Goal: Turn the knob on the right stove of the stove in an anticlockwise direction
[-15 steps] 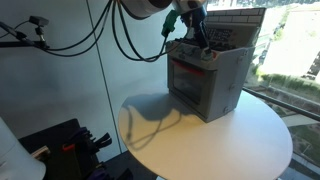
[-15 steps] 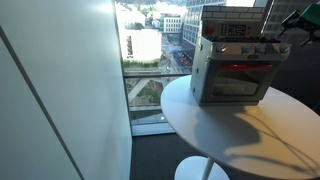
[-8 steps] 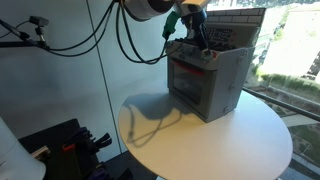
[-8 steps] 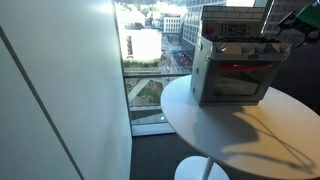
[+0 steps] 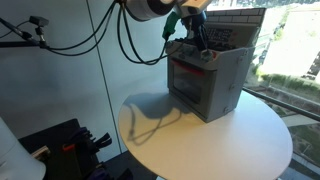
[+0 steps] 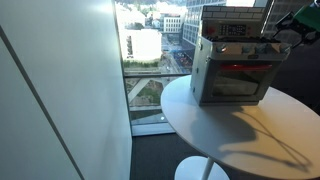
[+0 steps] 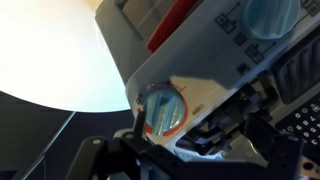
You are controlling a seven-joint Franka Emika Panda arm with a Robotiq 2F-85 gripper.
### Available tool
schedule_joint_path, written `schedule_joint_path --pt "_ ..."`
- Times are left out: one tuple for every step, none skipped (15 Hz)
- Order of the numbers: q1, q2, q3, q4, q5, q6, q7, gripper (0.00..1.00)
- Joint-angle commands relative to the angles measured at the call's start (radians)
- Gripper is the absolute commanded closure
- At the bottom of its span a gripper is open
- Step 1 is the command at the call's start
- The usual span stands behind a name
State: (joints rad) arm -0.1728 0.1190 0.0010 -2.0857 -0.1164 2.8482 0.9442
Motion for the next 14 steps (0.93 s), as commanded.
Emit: schedule_joint_path --pt "-0.009 0.023 0.007 0.035 0.031 0.008 -0.034 0.0" --pt "-0.009 0.025 0.007 0.037 0.034 0.008 -0.036 0.0" --pt "-0.01 0.028 0.007 0.039 0.034 0.009 -0.037 0.0" --pt "-0.011 0.029 0.007 0.041 0.035 0.009 -0.038 0.0" --pt "-0.011 0.031 0.007 0.044 0.035 0.009 -0.038 0.0" --pt "-0.011 0.033 0.008 0.046 0.036 0.01 -0.039 0.0" --pt "-0.012 0.034 0.008 0.049 0.037 0.01 -0.039 0.0" --pt "-0.012 0.036 0.009 0.05 0.038 0.011 -0.04 0.0" --pt "-0.012 0.038 0.009 0.051 0.038 0.012 -0.04 0.0" --pt "-0.012 0.039 0.009 0.052 0.038 0.012 -0.04 0.0" --pt "-0.012 0.041 0.009 0.053 0.038 0.012 -0.04 0.0" --pt "-0.013 0.042 0.009 0.053 0.039 0.013 -0.041 0.0" --pt "-0.013 0.043 0.009 0.054 0.039 0.014 -0.041 0.0" --pt "-0.013 0.044 0.009 0.055 0.04 0.014 -0.042 0.0"
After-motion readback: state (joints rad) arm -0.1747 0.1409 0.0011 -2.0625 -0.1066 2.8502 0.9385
